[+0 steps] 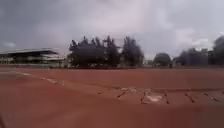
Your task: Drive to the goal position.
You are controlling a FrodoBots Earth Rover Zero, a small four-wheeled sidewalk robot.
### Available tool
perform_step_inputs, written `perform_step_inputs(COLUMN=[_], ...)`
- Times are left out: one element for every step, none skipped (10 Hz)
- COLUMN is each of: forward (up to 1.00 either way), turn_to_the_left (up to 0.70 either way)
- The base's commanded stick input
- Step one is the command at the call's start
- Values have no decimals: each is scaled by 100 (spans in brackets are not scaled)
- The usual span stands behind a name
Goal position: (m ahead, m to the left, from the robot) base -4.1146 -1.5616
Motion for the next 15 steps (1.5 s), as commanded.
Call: perform_step_inputs(forward=[70,70,70,70,11,3,0,0,0,0,0,0,0,0,0], turn_to_the_left=[35,35,35,35,28,58,70,70,70,70,70,70,70,70,70])
